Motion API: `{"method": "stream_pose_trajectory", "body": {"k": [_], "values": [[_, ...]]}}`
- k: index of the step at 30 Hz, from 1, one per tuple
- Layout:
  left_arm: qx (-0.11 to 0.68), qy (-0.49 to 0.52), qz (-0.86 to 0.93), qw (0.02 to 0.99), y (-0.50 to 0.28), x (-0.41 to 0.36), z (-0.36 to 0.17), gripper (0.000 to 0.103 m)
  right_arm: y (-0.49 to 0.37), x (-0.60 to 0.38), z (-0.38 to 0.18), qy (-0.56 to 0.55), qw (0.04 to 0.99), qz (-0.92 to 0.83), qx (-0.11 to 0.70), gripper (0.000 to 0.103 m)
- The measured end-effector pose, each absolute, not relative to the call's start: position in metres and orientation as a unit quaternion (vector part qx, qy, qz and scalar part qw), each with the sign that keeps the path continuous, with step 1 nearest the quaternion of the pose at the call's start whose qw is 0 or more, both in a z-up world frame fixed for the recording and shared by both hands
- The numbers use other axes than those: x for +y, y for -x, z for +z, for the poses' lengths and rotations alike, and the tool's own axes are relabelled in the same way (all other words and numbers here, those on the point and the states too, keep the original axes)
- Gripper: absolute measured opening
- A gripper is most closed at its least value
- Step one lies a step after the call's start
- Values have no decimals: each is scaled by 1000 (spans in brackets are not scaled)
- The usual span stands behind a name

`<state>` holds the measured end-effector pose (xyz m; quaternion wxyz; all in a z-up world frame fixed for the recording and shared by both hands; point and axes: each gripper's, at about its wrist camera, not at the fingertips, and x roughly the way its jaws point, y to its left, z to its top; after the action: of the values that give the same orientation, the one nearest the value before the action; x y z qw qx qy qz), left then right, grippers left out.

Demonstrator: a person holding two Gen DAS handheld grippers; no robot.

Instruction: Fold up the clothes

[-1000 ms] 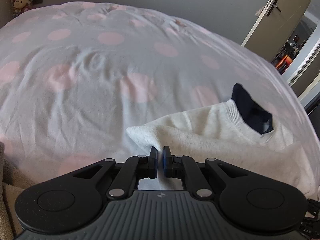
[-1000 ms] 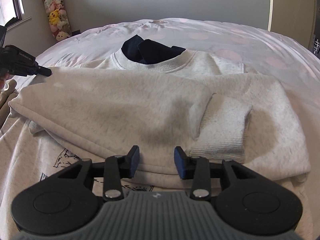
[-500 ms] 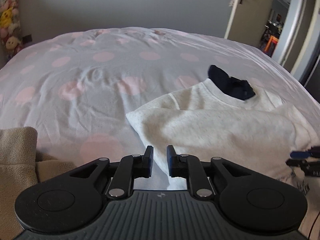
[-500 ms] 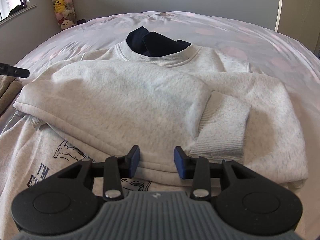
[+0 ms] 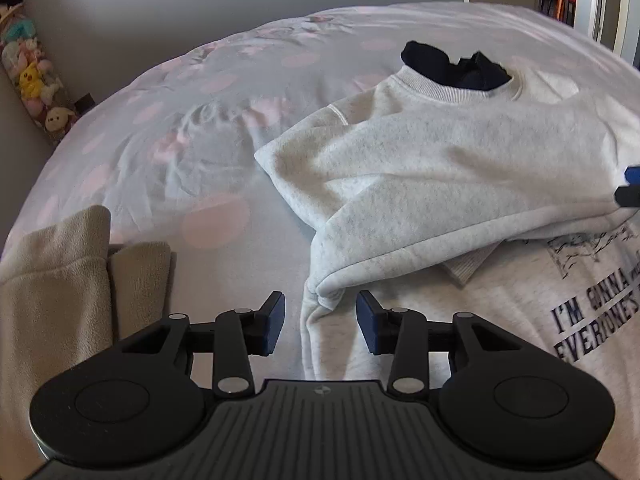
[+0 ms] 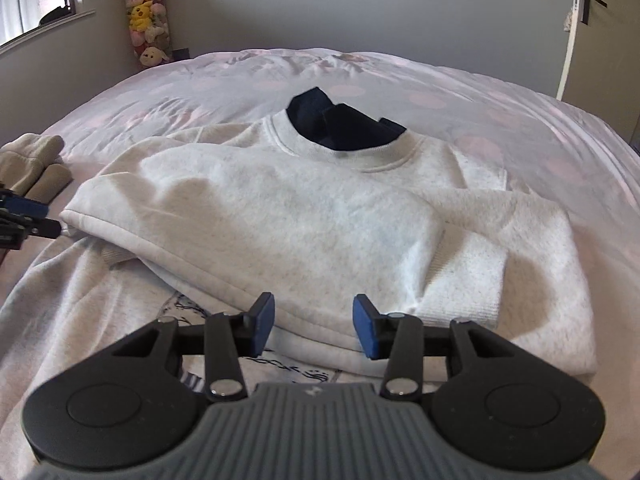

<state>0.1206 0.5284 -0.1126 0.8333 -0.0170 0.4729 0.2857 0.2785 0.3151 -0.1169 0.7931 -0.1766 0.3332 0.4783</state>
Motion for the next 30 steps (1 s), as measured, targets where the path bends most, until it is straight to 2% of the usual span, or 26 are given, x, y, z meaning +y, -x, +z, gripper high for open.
{"method": "stream_pose_trajectory", "body": {"k": [4, 7, 13, 16, 23, 30], "values": [[485, -25, 273, 830, -128, 528, -116, 29, -269, 344, -95, 213, 756, 524, 331, 47], [503, -49, 241, 829, -133, 527, -119, 20, -266, 381, -78, 294, 699, 569, 318, 46], [516, -37, 192, 834, -138, 537, -124, 20, -246, 468, -57, 505, 533, 644, 216, 46], [512, -26, 182, 839, -140, 543, -124, 20, -243, 512, -61, 573, 465, 651, 178, 46], [529, -37, 168, 831, -147, 546, -131, 18, -233, 594, -78, 633, 378, 661, 141, 46], [517, 2, 156, 841, -144, 561, -131, 15, -223, 651, -101, 660, 329, 663, 128, 46]]}}
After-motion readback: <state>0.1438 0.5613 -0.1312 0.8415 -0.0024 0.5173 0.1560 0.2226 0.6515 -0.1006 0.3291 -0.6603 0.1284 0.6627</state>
